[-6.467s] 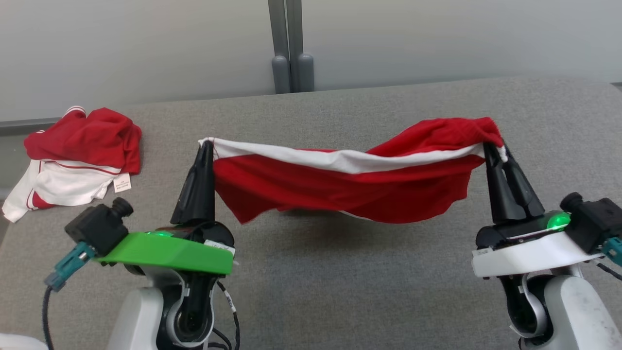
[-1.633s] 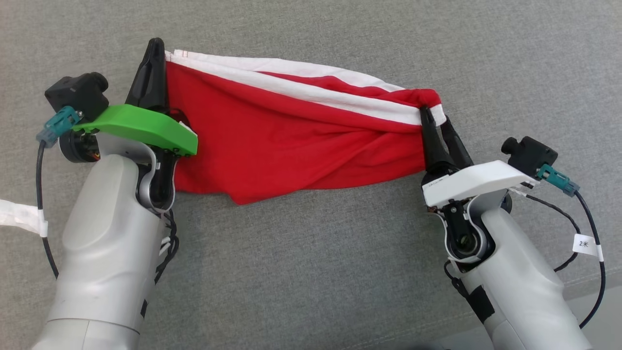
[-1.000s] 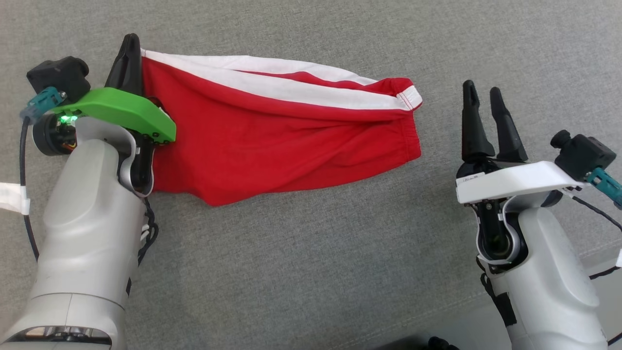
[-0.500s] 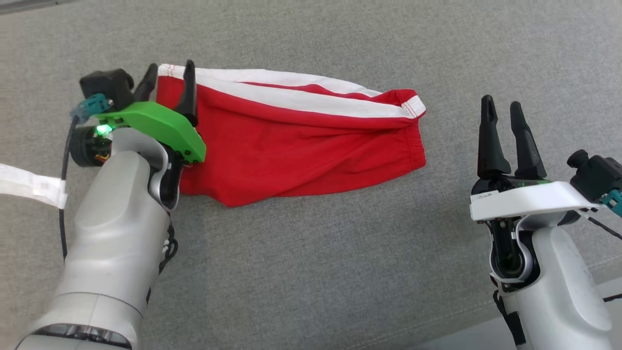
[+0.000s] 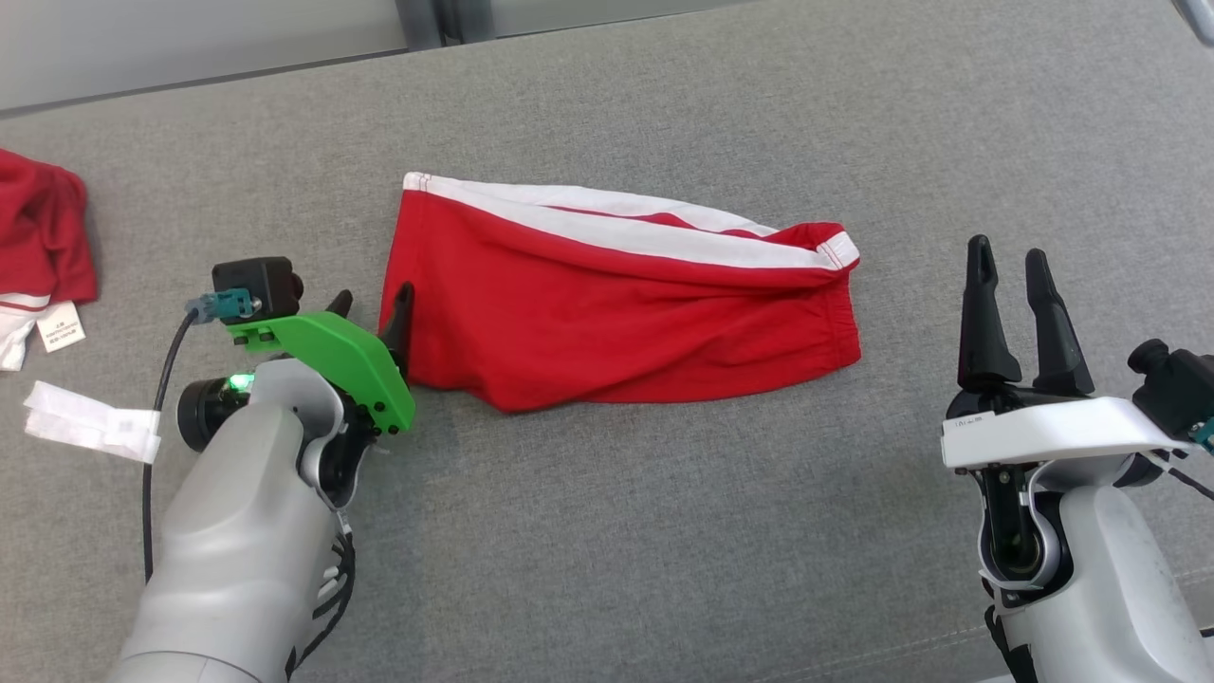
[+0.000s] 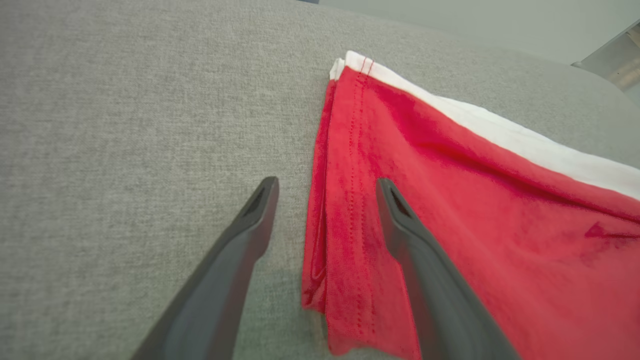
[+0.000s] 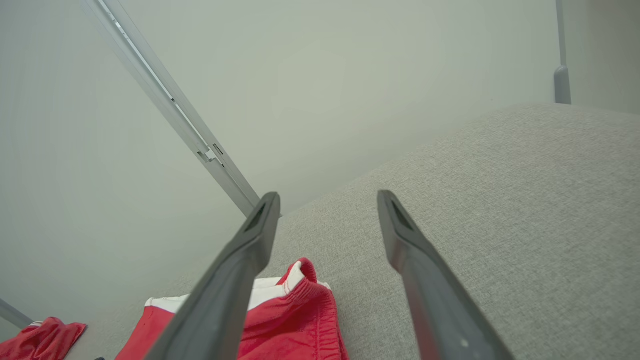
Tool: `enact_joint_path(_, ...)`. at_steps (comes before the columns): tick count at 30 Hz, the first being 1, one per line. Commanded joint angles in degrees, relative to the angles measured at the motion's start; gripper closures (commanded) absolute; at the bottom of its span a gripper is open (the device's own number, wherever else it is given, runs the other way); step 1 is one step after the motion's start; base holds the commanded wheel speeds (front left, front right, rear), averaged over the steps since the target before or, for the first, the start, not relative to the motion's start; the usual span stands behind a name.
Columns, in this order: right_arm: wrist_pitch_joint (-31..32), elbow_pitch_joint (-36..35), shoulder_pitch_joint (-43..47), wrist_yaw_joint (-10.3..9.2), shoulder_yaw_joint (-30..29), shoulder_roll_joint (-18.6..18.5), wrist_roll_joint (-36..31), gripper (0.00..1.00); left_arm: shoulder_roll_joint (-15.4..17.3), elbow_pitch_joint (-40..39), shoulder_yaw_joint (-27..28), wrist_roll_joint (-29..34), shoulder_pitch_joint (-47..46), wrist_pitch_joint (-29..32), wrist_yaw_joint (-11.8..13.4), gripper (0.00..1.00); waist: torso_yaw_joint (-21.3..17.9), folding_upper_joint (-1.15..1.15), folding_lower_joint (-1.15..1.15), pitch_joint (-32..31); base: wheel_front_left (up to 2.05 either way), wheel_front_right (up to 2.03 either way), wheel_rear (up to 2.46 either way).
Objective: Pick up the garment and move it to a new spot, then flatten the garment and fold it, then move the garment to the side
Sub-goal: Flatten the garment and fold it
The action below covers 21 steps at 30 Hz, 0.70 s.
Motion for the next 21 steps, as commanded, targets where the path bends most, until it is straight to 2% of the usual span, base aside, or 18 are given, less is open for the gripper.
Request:
enact_joint_path(1, -0.17, -0.28, 0.71, 0.0, -0.19, -0.12, -0.15, 0.0, -0.19, -0.59, -0.19, -1.15, 0.94, 0.63, -0.2, 0.0, 0.31, 0.0, 0.0, -0.37, 0.0, 0.0, 0.0)
enact_joint_path(12, -0.17, -0.92, 0.39, 0.0, 0.19, -0.12, 0.28, 0.0, 0.78, -0.8, -0.9, -3.12, 1.62, 2.51, -0.2, 0.0, -1.8, 0.0, 0.0, 1.35, 0.0, 0.0, 0.0)
enact_joint_path(20, -0.17, -1.1, 0.19, 0.0, 0.12, -0.12, 0.59, 0.0, -0.05, -0.23, -2.23, -4.05, 1.84, 4.22, -0.21, 0.0, -3.42, 0.0, 0.0, 1.75, 0.0, 0.0, 0.0)
enact_joint_path(21, -0.17, -1.07, 0.17, 0.0, 0.15, -0.11, 0.63, 0.0, -0.07, -0.2, -2.35, -4.12, 1.88, 4.14, -0.21, 0.12, -3.55, 0.0, 0.0, 1.73, 0.0, 0.0, 0.0)
